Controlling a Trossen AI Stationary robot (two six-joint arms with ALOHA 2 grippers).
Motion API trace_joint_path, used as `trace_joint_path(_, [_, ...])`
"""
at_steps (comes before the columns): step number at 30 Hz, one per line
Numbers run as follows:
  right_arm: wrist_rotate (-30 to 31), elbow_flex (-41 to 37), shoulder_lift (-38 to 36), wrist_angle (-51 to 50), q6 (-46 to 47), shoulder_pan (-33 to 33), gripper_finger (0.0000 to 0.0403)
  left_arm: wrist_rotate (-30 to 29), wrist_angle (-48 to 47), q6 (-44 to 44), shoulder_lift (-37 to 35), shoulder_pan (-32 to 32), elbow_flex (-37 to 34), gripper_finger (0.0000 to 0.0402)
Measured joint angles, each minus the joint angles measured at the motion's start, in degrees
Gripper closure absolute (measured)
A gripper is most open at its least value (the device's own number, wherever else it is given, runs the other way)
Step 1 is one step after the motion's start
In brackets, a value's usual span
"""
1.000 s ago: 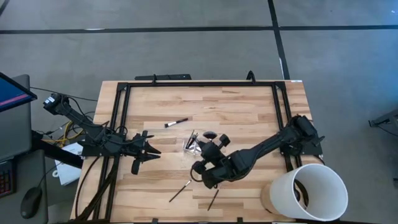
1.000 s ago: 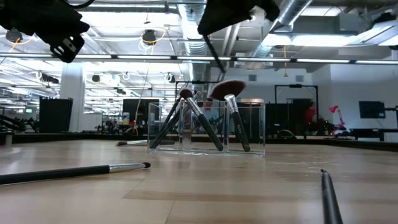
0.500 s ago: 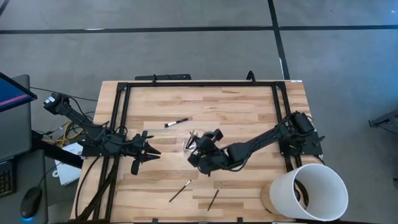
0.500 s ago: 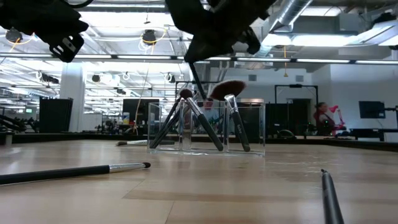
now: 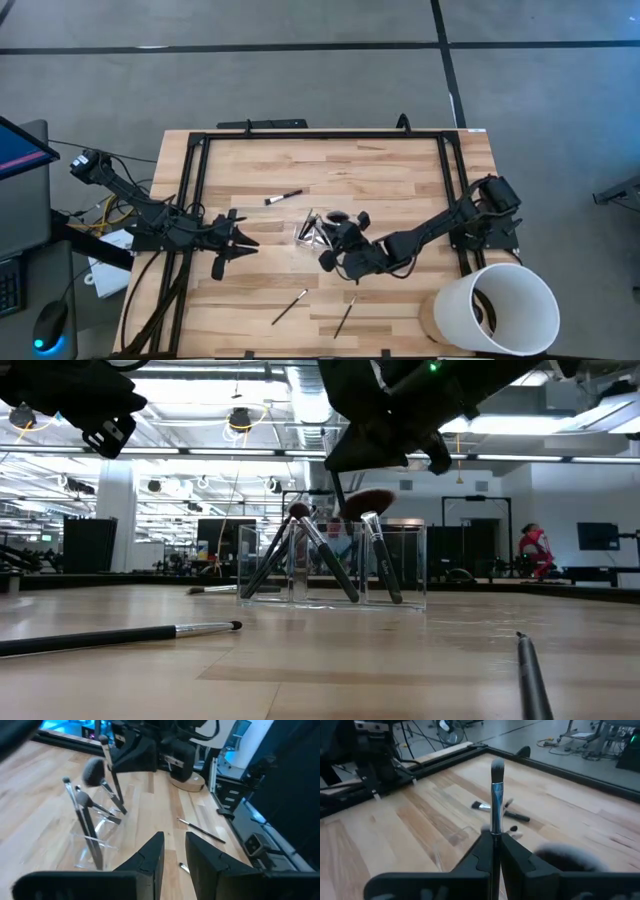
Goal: Put items in baskets/containers
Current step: Put the eyeshadow brush into the middle section of the transparent organizer
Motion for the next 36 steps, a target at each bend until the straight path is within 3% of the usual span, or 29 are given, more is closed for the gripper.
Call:
trace_joint_path(12, [-3.0, -0.5, 0.2, -0.5, 1.2, -2.5, 0.0396, -1.7, 0.9, 1.2, 0.0, 0.0, -0.3, 0.0325])
trace_joint_path(21, [-3.3, -8.4, 0.3, 10.4, 3.1, -2.7, 0.0396, -1.3, 0.9, 1.1, 0.0, 0.0, -0.3, 0.0325])
trace_joint_path(31, [-2.6, -8.5, 0.3, 10.6, 3.5, -3.0, 0.0388, -1.3, 1.1, 1.3, 0.0, 0.0, -0.3, 0.0325])
trace_joint_path(36, [-2.9, -8.5, 4.4, 15.1, 4.2, -3.0, 0.0391, -1.2, 1.3, 1.2, 0.0, 0.0, -0.3, 0.0325])
